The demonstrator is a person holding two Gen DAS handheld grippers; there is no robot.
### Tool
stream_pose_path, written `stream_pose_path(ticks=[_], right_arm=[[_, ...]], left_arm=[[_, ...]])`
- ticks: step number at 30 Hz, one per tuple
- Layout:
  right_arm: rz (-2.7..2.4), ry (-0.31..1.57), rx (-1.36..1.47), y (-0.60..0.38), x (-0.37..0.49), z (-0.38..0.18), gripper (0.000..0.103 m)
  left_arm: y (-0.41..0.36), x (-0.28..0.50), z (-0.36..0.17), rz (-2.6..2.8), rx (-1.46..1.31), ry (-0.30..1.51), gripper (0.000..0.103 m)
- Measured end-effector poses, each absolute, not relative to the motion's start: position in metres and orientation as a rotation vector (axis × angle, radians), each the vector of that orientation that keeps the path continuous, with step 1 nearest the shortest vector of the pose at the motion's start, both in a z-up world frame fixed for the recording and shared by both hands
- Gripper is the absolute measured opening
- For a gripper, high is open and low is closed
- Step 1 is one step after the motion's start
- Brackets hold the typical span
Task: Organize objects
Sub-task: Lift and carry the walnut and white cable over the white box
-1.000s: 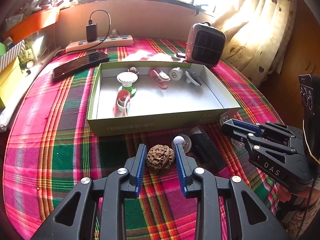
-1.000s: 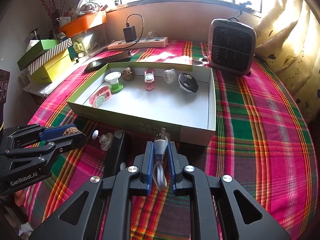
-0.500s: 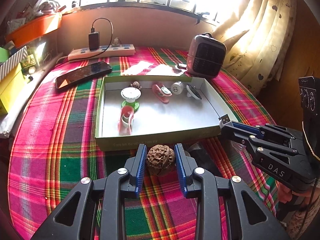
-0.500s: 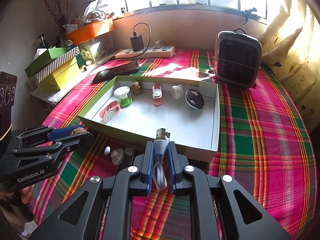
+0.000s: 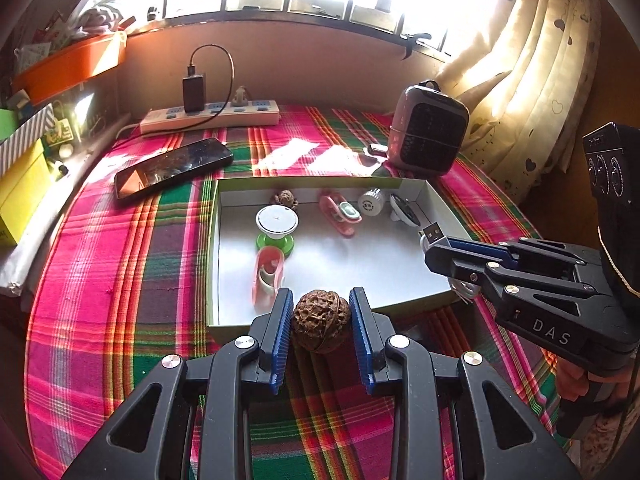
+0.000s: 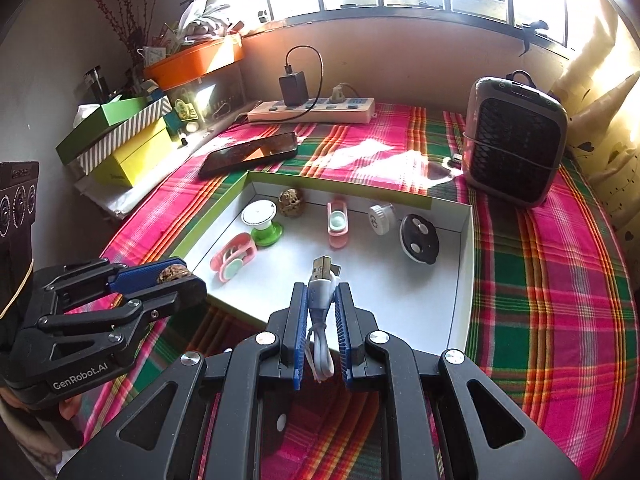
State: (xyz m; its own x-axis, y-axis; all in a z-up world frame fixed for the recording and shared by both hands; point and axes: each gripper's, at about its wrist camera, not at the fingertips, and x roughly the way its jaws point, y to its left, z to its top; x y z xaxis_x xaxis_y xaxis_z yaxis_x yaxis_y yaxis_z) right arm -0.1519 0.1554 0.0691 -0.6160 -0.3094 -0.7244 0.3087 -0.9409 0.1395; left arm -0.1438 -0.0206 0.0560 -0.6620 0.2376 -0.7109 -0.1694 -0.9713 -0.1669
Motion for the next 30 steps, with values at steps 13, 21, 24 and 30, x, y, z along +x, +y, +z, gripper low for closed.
stream_pose_path(ticks=[13, 21, 24, 30], right_arm=[[-2.492, 0.012, 1.185, 0.143, -0.198, 0.064, 0.015], [-2.464, 0.036, 1.219, 0.131, -0.218, 0.054, 0.015], [-2.449, 0.032, 1.239, 0.128, -0.226, 0.05, 0.015], [-2.405, 0.034, 1.269, 0.123, -0.237, 0.041, 0.015]], left_arm=[[-0.021, -0.175, 0.044, 2.668, -1.204, -0.122, 0.027], [-0.018, -0.186, 0.033, 2.654, -1.239, -0.113, 0.027], [-0.017, -0.189, 0.029, 2.651, -1.25, -0.092, 0.027], [-0.016, -0.192, 0.029, 2.659, -1.245, -0.06, 0.027]])
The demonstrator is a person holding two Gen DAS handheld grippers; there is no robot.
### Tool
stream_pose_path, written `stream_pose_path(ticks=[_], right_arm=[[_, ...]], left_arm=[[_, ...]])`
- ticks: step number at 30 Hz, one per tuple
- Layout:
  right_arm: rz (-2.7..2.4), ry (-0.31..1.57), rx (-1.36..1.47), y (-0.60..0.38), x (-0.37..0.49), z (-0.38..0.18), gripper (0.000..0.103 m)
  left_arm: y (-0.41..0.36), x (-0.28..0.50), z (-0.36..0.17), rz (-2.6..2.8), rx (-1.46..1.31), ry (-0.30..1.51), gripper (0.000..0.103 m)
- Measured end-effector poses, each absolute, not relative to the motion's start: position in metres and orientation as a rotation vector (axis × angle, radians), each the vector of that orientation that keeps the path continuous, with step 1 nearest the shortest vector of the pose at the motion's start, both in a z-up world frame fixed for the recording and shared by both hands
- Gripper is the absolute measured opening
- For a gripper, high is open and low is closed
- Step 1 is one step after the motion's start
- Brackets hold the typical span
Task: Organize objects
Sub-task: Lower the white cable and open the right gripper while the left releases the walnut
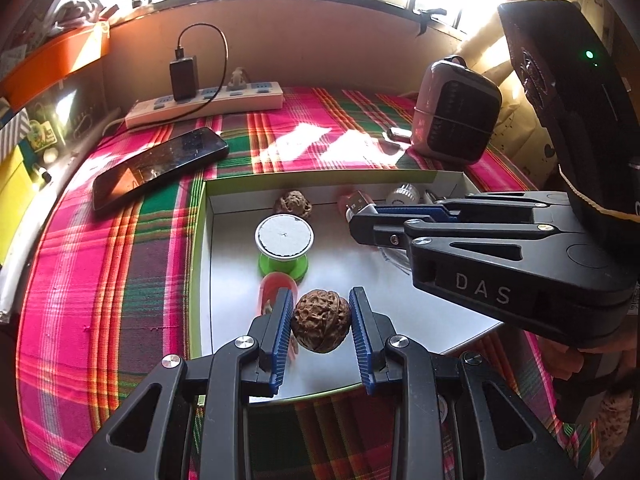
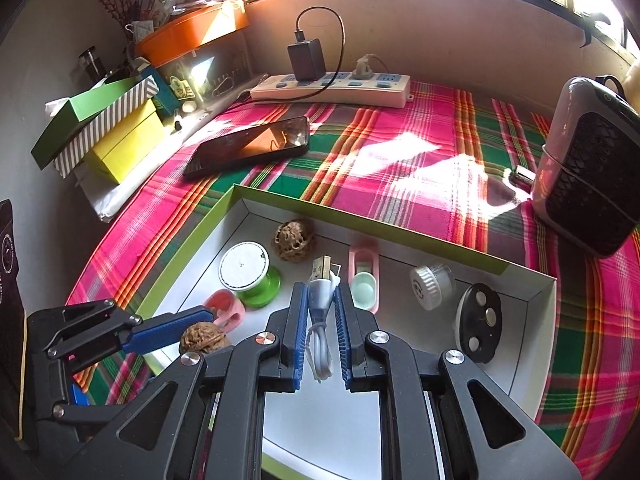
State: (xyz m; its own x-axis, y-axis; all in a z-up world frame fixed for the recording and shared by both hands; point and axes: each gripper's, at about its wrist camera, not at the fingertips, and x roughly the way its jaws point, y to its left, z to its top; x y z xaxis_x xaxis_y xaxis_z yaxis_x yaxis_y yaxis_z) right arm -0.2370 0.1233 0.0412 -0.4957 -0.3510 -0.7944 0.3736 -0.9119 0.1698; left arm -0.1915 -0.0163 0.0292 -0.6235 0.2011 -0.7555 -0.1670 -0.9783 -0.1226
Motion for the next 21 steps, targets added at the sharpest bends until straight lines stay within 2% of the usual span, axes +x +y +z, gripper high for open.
stream_pose_path(ticks=[21], right_arm=[[-2.388, 0.118, 1.323, 0.11, -0.252, 0.027, 0.015]], left_arm=[[-0.011, -0.19, 0.028, 2.695, -1.23, 0.066, 0.027]])
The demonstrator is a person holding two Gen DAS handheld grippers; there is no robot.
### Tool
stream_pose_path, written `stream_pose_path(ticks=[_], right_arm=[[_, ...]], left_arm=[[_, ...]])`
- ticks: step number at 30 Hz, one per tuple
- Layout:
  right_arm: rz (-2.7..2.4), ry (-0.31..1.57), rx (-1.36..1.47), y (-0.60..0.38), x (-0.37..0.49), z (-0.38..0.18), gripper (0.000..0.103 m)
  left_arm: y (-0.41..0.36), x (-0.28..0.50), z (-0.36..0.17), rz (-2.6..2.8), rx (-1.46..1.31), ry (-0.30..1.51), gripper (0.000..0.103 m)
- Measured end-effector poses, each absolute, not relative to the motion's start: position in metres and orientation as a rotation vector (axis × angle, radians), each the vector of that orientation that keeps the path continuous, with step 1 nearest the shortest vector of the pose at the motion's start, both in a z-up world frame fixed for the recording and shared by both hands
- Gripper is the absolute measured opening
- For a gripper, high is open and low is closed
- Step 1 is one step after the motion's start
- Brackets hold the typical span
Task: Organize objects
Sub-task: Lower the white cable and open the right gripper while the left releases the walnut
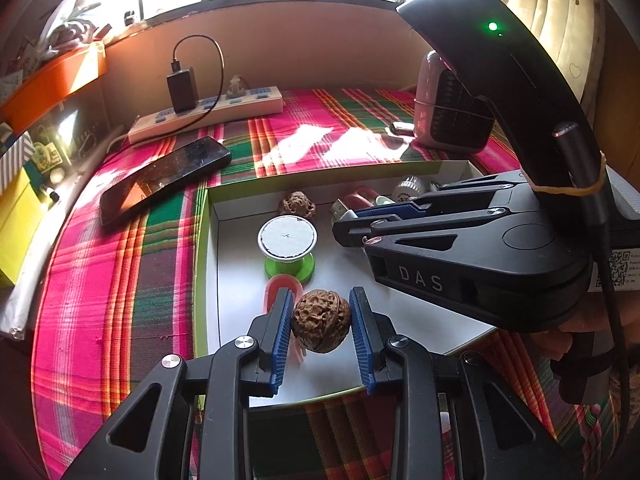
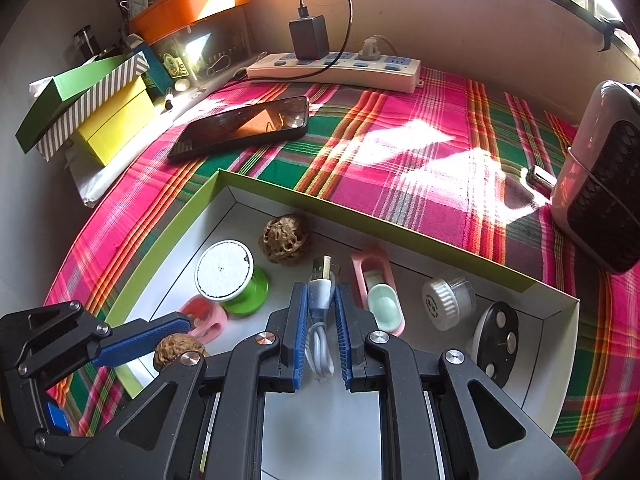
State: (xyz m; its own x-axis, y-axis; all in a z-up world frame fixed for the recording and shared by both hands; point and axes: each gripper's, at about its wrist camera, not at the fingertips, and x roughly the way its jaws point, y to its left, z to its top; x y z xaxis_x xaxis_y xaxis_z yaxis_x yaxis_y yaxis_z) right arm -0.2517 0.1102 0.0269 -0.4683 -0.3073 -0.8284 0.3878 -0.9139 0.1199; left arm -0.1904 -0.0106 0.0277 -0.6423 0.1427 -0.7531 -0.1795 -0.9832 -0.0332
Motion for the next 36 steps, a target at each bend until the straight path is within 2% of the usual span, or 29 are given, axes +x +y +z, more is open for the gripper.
stream_pose_path(ticks=[36], right_arm=[[-2.405, 0.097, 1.33, 0.1074, -0.2503, 0.0253, 0.016]], left_arm=[[-0.0123, -0.1908, 0.0278, 2.699, -1.251, 0.049, 0.028]])
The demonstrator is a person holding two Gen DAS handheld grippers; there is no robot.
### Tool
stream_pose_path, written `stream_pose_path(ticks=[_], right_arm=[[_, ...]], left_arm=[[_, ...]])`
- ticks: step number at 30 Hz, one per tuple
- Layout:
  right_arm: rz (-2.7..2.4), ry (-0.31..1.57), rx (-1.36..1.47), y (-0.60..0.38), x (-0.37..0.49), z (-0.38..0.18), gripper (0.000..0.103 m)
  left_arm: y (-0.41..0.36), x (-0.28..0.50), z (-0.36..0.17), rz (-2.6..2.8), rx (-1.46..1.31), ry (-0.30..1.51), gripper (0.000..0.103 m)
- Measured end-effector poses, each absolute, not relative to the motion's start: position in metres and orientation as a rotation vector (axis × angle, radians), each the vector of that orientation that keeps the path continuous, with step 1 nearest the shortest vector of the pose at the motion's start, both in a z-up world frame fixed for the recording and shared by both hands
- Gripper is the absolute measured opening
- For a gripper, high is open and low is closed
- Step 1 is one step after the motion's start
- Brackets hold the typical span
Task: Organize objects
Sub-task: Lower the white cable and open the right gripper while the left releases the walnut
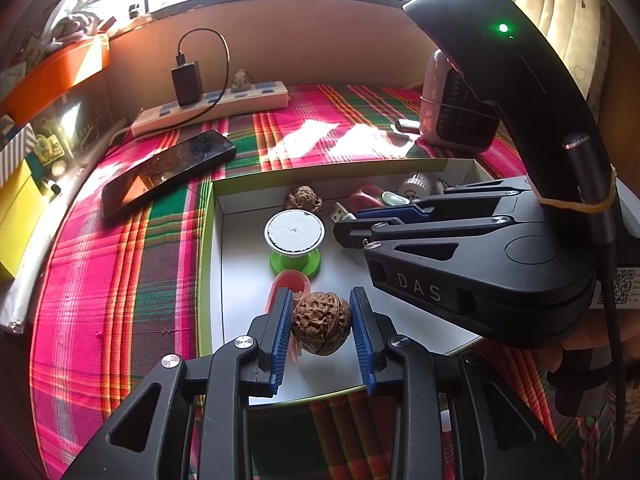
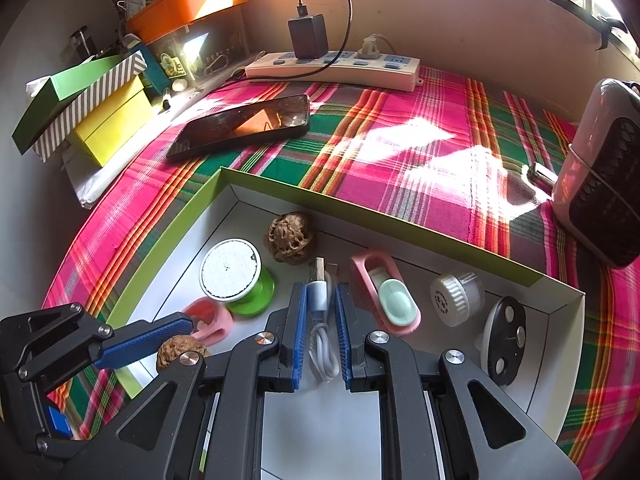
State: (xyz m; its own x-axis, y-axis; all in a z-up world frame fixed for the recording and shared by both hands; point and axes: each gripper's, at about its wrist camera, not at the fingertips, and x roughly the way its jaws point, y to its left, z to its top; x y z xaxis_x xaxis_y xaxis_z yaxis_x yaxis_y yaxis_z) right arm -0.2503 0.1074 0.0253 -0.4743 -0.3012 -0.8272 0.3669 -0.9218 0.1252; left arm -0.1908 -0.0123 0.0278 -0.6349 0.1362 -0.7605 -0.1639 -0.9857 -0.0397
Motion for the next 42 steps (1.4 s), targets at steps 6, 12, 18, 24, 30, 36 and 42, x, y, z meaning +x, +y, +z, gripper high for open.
stream_pose_path(ticks=[6, 12, 18, 24, 30, 36, 42], right_arm=[[-2.412, 0.098, 1.326, 0.107, -0.25, 0.026, 0.017], [-2.412, 0.098, 1.326, 0.107, -0.249, 0.026, 0.026], [-2.413, 0.1, 1.324, 0.107, -0.249, 0.026, 0.032], [-2.42, 0.093, 1.318, 0.104, -0.247, 0.029, 0.037], [-2.43, 0.095, 1.303, 0.103, -0.243, 0.033, 0.041], [-2.439, 0.082, 1.298, 0.103, -0.239, 0.036, 0.041], [-2.457, 0.06, 1.282, 0.107, -0.232, 0.042, 0.041]], left_arm=[[-0.012, -0.191, 0.027, 2.702, -1.257, 0.051, 0.028], [-0.012, -0.191, 0.028, 2.704, -1.261, 0.046, 0.033], [-0.012, -0.191, 0.027, 2.705, -1.263, 0.046, 0.033], [-0.013, -0.191, 0.028, 2.706, -1.263, 0.041, 0.034], [-0.017, -0.187, 0.03, 2.708, -1.251, 0.024, 0.037], [-0.017, -0.184, 0.032, 2.712, -1.245, 0.02, 0.037], [-0.018, -0.178, 0.036, 2.721, -1.228, 0.017, 0.038]])
